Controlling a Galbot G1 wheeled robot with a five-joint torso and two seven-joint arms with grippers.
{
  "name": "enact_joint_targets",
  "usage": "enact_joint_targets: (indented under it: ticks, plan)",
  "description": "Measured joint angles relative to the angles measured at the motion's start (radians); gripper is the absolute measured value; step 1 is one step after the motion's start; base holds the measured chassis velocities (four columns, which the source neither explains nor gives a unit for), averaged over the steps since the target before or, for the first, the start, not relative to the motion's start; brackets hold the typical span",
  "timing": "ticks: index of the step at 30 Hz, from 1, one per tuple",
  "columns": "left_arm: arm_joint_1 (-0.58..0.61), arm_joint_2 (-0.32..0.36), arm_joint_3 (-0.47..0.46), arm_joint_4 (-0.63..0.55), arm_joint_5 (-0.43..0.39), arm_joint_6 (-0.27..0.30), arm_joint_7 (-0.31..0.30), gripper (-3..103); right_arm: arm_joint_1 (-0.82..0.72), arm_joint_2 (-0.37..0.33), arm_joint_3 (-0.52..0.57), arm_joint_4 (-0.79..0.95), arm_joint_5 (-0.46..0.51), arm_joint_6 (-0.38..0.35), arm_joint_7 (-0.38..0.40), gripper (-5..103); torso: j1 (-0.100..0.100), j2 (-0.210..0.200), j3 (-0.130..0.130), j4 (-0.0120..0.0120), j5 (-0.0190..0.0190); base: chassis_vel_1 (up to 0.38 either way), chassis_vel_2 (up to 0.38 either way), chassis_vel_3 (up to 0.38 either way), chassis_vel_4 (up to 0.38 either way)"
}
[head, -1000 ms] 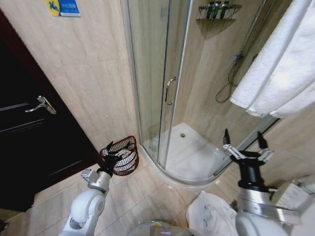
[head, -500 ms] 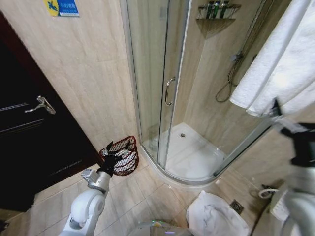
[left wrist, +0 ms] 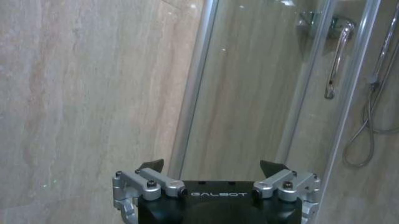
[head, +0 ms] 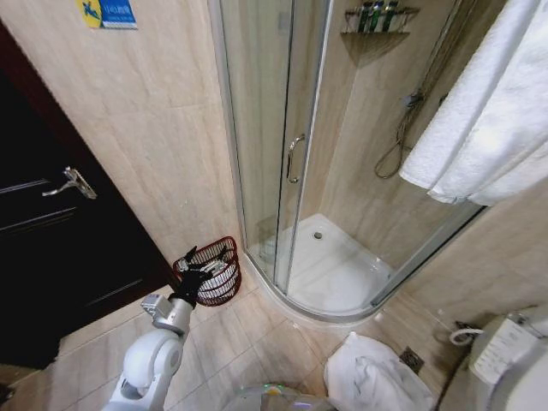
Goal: Discard the used towel into the hamper.
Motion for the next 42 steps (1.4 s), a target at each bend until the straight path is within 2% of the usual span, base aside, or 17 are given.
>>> enact_joint_targets:
  ticks: [3, 6, 9, 12, 15, 17, 20, 21, 23, 24, 27, 28, 33, 35, 36, 38, 42]
  plan:
    - [0.000, 0.000, 0.000, 0.000, 0.000, 0.000, 0.000, 100, 0.056, -0.048, -0.015, -0.038, -0.034, 0.023, 0.023, 100, 0.000, 0.000, 0.000, -0.0002, -0.0004, 0.000, 0.000, 0.000, 0.000]
    - [0.000, 0.000, 0.000, 0.000, 0.000, 0.000, 0.000, 100, 0.154, -0.112, -0.075, -0.096, -0.094, 0.061, 0.109, 100, 0.000, 0.000, 0.000, 0.0003, 0.0002, 0.000, 0.000, 0.000, 0.000]
    - [0.000, 0.000, 0.000, 0.000, 0.000, 0.000, 0.000, 100, 0.216, -0.153, -0.087, -0.126, -0.116, 0.045, 0.135, 100, 0.000, 0.000, 0.000, 0.0003, -0.0006, 0.000, 0.000, 0.000, 0.000]
    - [0.000, 0.000, 0.000, 0.000, 0.000, 0.000, 0.000, 100, 0.245, -0.175, -0.071, -0.169, -0.118, 0.010, 0.090, 100, 0.000, 0.000, 0.000, -0.0001, -0.0003, 0.000, 0.000, 0.000, 0.000]
    - [0.000, 0.000, 0.000, 0.000, 0.000, 0.000, 0.000, 100, 0.286, -0.213, -0.068, -0.245, -0.091, -0.117, 0.010, 100, 0.000, 0.000, 0.000, -0.0004, 0.0004, 0.000, 0.000, 0.000, 0.000]
    - [0.000, 0.000, 0.000, 0.000, 0.000, 0.000, 0.000, 100, 0.304, -0.227, -0.078, -0.259, -0.067, -0.144, -0.004, 100, 0.000, 0.000, 0.000, -0.0002, 0.0003, 0.000, 0.000, 0.000, 0.000]
    - [0.000, 0.000, 0.000, 0.000, 0.000, 0.000, 0.000, 100, 0.400, -0.275, -0.145, -0.284, -0.004, -0.244, -0.001, 100, 0.000, 0.000, 0.000, -0.0001, 0.0000, 0.000, 0.000, 0.000, 0.000]
    - [0.000, 0.000, 0.000, 0.000, 0.000, 0.000, 0.000, 100, 0.400, -0.275, -0.145, -0.284, -0.004, -0.244, -0.001, 100, 0.000, 0.000, 0.000, -0.0001, 0.0000, 0.000, 0.000, 0.000, 0.000]
    - [0.000, 0.000, 0.000, 0.000, 0.000, 0.000, 0.000, 100, 0.504, -0.296, -0.209, -0.287, 0.057, -0.309, 0.025, 100, 0.000, 0.000, 0.000, 0.0003, -0.0002, 0.000, 0.000, 0.000, 0.000]
    - [0.000, 0.000, 0.000, 0.000, 0.000, 0.000, 0.000, 100, 0.545, -0.305, -0.226, -0.294, 0.094, -0.337, 0.004, 100, 0.000, 0.000, 0.000, 0.0003, -0.0009, 0.000, 0.000, 0.000, 0.000]
    - [0.000, 0.000, 0.000, 0.000, 0.000, 0.000, 0.000, 100, 0.663, -0.333, -0.288, -0.332, 0.157, -0.369, -0.049, 100, 0.000, 0.000, 0.000, 0.0002, 0.0003, 0.000, 0.000, 0.000, 0.000]
    - [0.000, 0.000, 0.000, 0.000, 0.000, 0.000, 0.000, 100, 0.663, -0.333, -0.288, -0.332, 0.157, -0.369, -0.049, 100, 0.000, 0.000, 0.000, 0.0002, 0.0003, 0.000, 0.000, 0.000, 0.000]
    - [0.000, 0.000, 0.000, 0.000, 0.000, 0.000, 0.000, 100, 0.800, -0.398, -0.317, -0.346, 0.318, -0.455, -0.041, 100, 0.000, 0.000, 0.000, -0.0001, -0.0007, 0.000, 0.000, 0.000, 0.000]
    - [0.000, 0.000, 0.000, 0.000, 0.000, 0.000, 0.000, 100, 0.866, -0.428, -0.314, -0.337, 0.480, -0.504, -0.011, 100, 0.000, 0.000, 0.000, -0.0003, -0.0003, 0.000, 0.000, 0.000, 0.000]
    - [0.000, 0.000, 0.000, 0.000, 0.000, 0.000, 0.000, 100, 0.866, -0.428, -0.314, -0.337, 0.480, -0.504, -0.011, 100, 0.000, 0.000, 0.000, -0.0003, -0.0003, 0.000, 0.000, 0.000, 0.000]
    - [0.000, 0.000, 0.000, 0.000, 0.000, 0.000, 0.000, 100, 0.906, -0.445, -0.315, -0.332, 0.587, -0.522, 0.009, 100, 0.000, 0.000, 0.000, -0.0002, -0.0005, 0.000, 0.000, 0.000, 0.000]
    - [0.000, 0.000, 0.000, 0.000, 0.000, 0.000, 0.000, 100, 0.904, -0.477, -0.319, -0.357, 0.611, -0.525, 0.002, 100, 0.000, 0.000, 0.000, 0.0001, 0.0001, 0.000, 0.000, 0.000, 0.000]
